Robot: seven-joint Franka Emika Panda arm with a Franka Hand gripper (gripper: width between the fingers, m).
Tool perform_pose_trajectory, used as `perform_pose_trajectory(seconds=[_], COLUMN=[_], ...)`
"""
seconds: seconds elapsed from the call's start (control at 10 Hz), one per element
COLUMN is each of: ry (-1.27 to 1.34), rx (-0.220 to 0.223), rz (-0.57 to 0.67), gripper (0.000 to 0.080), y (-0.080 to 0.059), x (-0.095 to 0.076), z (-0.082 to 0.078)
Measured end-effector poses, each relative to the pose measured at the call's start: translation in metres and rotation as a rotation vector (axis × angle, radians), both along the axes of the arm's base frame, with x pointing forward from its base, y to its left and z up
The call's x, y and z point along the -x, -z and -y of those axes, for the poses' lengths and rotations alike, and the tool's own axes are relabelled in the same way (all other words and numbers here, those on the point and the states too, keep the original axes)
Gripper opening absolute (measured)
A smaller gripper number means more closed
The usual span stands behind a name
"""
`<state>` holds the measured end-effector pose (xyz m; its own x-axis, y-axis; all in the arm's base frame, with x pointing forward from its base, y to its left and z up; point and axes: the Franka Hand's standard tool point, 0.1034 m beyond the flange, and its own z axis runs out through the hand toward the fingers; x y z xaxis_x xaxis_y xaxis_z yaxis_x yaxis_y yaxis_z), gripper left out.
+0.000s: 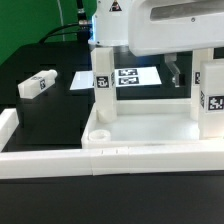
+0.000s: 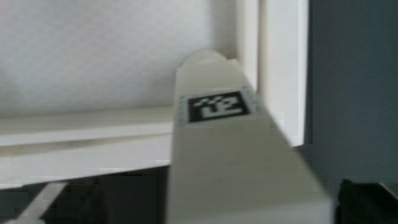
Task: Assemble desk
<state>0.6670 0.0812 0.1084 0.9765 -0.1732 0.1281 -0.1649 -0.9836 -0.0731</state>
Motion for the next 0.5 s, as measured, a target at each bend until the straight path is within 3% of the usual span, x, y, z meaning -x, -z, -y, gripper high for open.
perform_pose_trajectory(seconds=[0.1,0.3,0.4,0.5], ry=[0.043,0.079,0.146,0.231], rx=[-0.004,-0.009,-0.019,-0.030], rz=[-0.002,-0.004,-0.007,-0.012], gripper=[0.0649,0.0424,0.0424,0.0288], y=[0.0005,0.0008,0.0010,0.0012], x=[0.0002,0.0003,0.0004,0.0004], z=[0.0004,0.0006,0.0002,0.0004])
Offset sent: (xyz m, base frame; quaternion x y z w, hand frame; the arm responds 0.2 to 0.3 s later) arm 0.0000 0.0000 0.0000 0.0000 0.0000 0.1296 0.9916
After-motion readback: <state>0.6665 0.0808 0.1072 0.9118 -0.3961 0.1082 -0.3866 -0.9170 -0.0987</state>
